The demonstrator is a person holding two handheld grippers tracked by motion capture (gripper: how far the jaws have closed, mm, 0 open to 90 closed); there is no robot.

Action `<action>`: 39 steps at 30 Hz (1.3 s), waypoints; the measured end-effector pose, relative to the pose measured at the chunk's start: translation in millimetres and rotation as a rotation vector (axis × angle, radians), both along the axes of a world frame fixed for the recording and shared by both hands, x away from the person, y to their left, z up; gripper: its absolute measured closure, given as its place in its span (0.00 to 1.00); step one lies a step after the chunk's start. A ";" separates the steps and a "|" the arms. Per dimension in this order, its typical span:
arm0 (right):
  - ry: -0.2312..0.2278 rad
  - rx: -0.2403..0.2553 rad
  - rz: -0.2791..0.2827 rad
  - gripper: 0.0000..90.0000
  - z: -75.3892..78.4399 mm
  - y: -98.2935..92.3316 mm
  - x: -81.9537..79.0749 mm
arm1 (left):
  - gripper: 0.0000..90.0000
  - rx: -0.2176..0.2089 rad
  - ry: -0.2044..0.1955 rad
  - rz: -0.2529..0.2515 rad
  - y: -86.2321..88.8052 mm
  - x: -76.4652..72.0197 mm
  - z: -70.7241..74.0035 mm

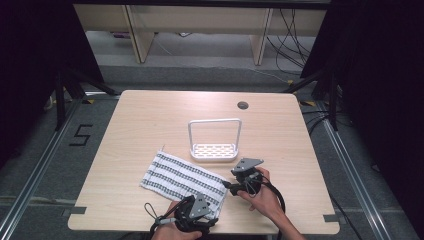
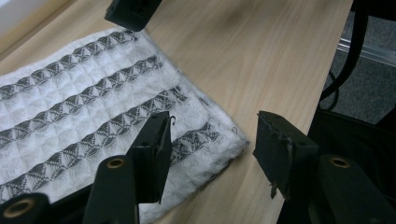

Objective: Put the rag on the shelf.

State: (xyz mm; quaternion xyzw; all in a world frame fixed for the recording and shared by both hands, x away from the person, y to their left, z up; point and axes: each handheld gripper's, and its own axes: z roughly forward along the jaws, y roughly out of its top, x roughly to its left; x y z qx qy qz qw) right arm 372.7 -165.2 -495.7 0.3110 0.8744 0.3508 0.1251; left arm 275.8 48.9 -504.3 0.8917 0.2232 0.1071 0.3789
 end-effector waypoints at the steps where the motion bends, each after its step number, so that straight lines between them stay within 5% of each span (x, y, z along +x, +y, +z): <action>1: -0.003 0.003 0.004 0.52 -0.5 0.2 0.9 | 0.51 -0.003 -0.006 -0.003 -0.2 -0.2 -0.2; 11: 0.011 -0.011 0.015 0.54 -4.1 4.7 4.5 | 0.61 0.011 -0.024 -0.037 -3.8 -2.5 -2.9; 12: 0.014 -0.015 0.000 0.54 -5.3 6.2 4.7 | 0.63 0.040 -0.034 -0.047 -2.7 -0.7 -2.2; 17: 0.035 -0.034 0.013 0.57 -6.5 7.2 5.9 | 0.75 0.055 -0.025 -0.067 -2.6 -0.4 -4.4; 24: 0.032 -0.046 0.038 0.64 -9.0 7.1 6.8 | 0.86 0.047 -0.023 -0.074 -3.1 -1.1 -5.5; 36: 0.045 -0.004 0.034 0.82 -12.2 9.0 3.7 | 0.96 0.007 -0.001 -0.068 -0.1 1.5 -7.3; 39: 0.079 0.026 0.027 0.90 -12.3 8.0 2.7 | 0.97 0.012 -0.010 -0.067 1.9 2.9 -6.2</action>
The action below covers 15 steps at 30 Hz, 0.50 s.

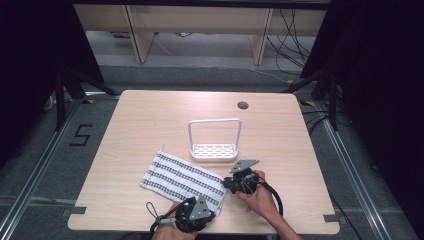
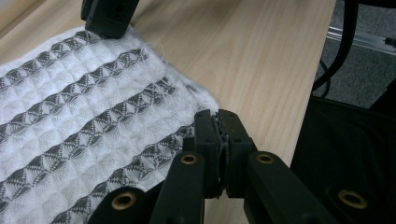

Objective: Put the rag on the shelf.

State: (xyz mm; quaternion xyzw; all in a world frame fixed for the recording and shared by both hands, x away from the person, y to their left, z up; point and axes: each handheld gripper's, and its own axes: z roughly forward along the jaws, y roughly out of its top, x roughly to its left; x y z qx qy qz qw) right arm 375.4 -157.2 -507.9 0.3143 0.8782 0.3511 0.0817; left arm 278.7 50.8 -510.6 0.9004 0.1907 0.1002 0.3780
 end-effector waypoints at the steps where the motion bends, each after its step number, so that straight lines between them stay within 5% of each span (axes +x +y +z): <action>1: 0.013 -0.003 -0.003 0.92 0.6 -1.1 -0.3 | 0.97 -0.022 0.015 0.010 0.0 -1.1 0.4; 11: 0.000 0.064 -0.009 0.96 11.4 -5.3 -2.6 | 0.97 -0.042 0.001 0.012 8.6 0.7 13.1; 15: -0.019 0.095 -0.010 0.96 21.5 -5.8 -5.4 | 0.98 -0.087 -0.007 0.025 14.5 1.4 22.8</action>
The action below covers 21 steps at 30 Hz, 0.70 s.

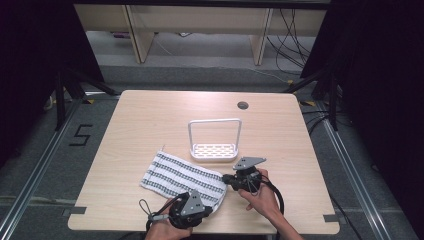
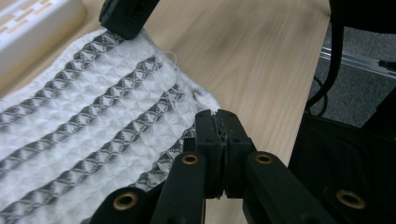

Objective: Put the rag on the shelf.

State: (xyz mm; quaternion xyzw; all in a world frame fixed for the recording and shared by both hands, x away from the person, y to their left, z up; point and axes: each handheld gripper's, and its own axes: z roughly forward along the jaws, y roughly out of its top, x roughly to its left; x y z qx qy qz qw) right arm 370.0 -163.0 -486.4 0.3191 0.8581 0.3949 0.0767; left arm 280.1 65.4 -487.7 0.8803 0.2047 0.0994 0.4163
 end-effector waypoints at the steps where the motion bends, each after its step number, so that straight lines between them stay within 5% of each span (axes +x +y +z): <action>1: -0.010 0.007 0.000 0.96 2.2 0.1 -0.2 | 0.98 0.006 -0.017 0.004 2.5 0.0 3.9; 5: -0.028 0.033 0.007 0.96 14.7 1.9 -0.2 | 0.98 0.007 -0.024 -0.001 9.1 0.0 13.4; 6: -0.028 0.033 0.007 0.96 14.7 1.9 -0.2 | 0.98 -0.029 -0.017 0.018 8.6 -1.6 14.1; 7: -0.031 0.037 0.012 0.96 16.6 2.3 -0.1 | 0.98 0.003 -0.038 0.006 12.2 0.3 17.0; 8: -0.022 0.047 0.013 0.96 18.9 3.1 -0.6 | 0.98 -0.033 -0.025 0.021 11.3 -1.3 17.4; 12: -0.025 0.078 0.025 0.96 27.7 3.2 -1.8 | 0.98 -0.026 -0.044 0.016 18.1 0.1 27.2; 21: -0.072 0.127 0.038 0.96 55.1 4.1 -7.3 | 0.98 -0.097 -0.089 0.038 27.0 -5.3 59.8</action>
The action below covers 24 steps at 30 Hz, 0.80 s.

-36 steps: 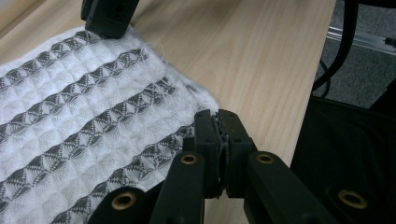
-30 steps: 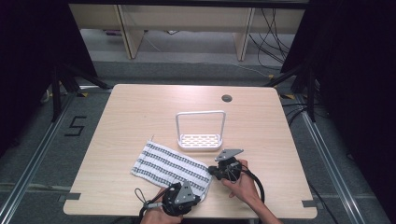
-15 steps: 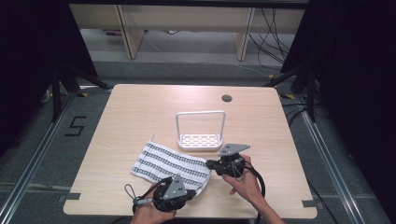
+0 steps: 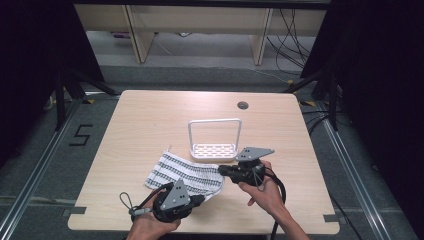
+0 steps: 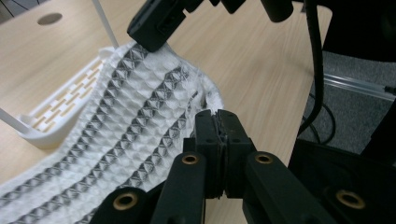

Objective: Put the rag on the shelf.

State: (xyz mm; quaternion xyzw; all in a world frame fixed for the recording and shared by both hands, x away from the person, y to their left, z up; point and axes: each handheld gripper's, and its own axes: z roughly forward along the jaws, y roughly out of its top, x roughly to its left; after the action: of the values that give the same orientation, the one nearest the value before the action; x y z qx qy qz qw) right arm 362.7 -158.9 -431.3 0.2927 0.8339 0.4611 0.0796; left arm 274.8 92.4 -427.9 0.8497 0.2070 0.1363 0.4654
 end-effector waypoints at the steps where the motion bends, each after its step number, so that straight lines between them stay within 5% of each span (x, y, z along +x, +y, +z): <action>1: 0.001 0.013 0.011 0.96 6.7 1.1 -0.4 | 0.98 -0.011 -0.019 0.008 3.8 -0.7 10.0; 10: -0.006 0.081 0.025 0.96 37.8 6.7 1.9 | 0.98 -0.018 -0.093 0.024 19.8 1.1 51.3; 21: -0.095 0.127 0.082 0.96 104.6 10.2 6.8 | 0.98 -0.057 -0.149 0.029 31.3 8.7 102.0; 24: -0.105 0.107 0.062 0.96 121.1 9.6 2.0 | 0.98 -0.078 -0.168 0.030 32.7 11.2 115.5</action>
State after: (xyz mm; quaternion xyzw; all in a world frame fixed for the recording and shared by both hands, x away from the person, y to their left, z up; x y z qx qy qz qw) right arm 364.7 -149.3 -310.2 0.2461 0.8113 0.5221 0.0930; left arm 286.0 125.0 -312.4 0.8132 0.1853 0.2058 0.5119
